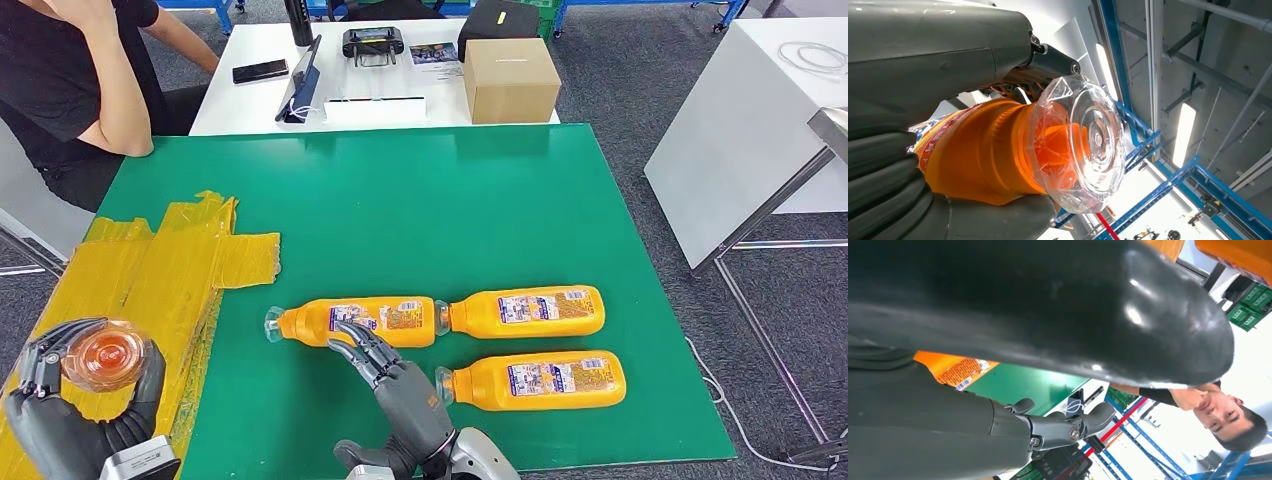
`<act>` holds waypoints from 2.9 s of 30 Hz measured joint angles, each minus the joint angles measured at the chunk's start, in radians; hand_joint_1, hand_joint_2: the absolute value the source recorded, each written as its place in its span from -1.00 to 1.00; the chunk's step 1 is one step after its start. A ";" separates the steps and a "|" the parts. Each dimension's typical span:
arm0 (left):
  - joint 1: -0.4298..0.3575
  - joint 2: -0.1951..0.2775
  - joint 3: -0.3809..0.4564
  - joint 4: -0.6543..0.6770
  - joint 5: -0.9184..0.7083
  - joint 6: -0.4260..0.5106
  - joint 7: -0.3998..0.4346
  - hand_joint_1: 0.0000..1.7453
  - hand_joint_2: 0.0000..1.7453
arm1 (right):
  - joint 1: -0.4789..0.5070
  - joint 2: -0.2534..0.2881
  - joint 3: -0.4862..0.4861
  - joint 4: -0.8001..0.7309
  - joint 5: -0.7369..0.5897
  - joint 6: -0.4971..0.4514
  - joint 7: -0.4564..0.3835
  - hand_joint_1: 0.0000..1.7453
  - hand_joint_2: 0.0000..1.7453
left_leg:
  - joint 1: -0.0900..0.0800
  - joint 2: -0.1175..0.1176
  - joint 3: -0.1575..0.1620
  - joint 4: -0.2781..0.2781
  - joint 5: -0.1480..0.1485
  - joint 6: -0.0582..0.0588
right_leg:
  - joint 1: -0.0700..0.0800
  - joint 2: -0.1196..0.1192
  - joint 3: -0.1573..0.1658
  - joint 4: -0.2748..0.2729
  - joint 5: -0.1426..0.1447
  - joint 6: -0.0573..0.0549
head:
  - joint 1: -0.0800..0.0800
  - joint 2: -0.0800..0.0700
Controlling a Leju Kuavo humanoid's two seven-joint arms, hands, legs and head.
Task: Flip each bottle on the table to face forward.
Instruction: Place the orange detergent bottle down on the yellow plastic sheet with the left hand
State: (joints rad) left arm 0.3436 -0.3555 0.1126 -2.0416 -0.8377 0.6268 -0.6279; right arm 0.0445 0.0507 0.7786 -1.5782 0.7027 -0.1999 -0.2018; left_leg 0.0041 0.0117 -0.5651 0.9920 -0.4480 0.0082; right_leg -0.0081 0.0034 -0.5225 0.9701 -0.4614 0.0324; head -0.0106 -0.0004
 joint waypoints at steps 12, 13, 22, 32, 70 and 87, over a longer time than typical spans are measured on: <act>-0.001 0.000 0.001 0.003 0.000 0.000 0.000 1.00 1.00 | 0.000 0.000 0.000 0.000 0.000 0.000 0.000 -1.00 -1.00 | 0.000 0.000 0.000 0.000 0.000 0.000 | 0.000 0.000 0.000 0.000 0.000 0.000 | 0.000 0.000; -0.001 0.000 0.001 0.003 0.000 0.000 0.000 1.00 1.00 | 0.000 0.000 0.000 0.000 0.000 0.000 0.000 -1.00 -1.00 | 0.000 0.000 0.000 0.000 0.000 0.000 | 0.000 0.000 0.000 0.000 0.000 0.000 | 0.000 0.000; -0.044 0.000 0.074 0.116 -0.420 0.067 0.084 1.00 1.00 | 0.009 -0.021 0.016 -0.013 -0.043 0.002 -0.009 -1.00 -1.00 | 0.000 0.000 0.000 0.000 0.000 0.000 | 0.000 0.000 0.000 0.000 0.000 0.000 | 0.000 0.000; -0.139 0.110 0.157 0.542 -0.697 0.063 0.331 1.00 1.00 | 0.001 -0.024 0.027 -0.013 -0.092 0.070 -0.047 -1.00 -1.00 | 0.001 0.001 0.000 0.000 0.000 0.000 | 0.001 0.000 0.000 0.000 0.000 0.000 | 0.000 0.000; -0.218 0.183 0.184 0.837 -0.701 0.084 0.265 1.00 1.00 | -0.022 -0.002 0.026 0.024 -0.109 0.119 -0.076 -1.00 -1.00 | 0.000 -0.003 0.001 0.000 0.001 0.000 | 0.000 -0.003 0.003 0.000 0.000 0.000 | 0.000 0.000; -0.207 0.182 0.161 0.831 -0.703 0.084 0.258 1.00 1.00 | -0.022 -0.002 0.026 0.025 -0.109 0.119 -0.073 -1.00 -1.00 | 0.000 -0.003 0.001 0.000 0.001 0.000 | 0.000 -0.004 0.004 0.000 0.000 0.000 | 0.000 0.000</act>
State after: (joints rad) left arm 0.1368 -0.1734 0.2739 -1.2108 -1.5403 0.7111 -0.3698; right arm 0.0228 0.0488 0.8043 -1.5530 0.5941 -0.0806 -0.2745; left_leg 0.0042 0.0084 -0.5639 0.9918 -0.4472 0.0078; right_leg -0.0082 -0.0004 -0.5190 0.9703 -0.4615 0.0321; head -0.0107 -0.0004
